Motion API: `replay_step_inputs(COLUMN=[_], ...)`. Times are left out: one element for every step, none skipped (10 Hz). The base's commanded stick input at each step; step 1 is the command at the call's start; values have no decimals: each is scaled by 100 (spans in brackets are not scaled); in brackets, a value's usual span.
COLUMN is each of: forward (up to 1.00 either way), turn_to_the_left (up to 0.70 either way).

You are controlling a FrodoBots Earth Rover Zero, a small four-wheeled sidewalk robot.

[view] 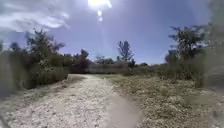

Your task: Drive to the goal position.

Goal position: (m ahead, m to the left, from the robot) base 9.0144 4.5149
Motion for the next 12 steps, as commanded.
replay_step_inputs(forward=[70,70,70,70,70,70,70,70,70,70,70,70], turn_to_the_left=[0,0,0,0,0,0,0,0,0,0,0,0])
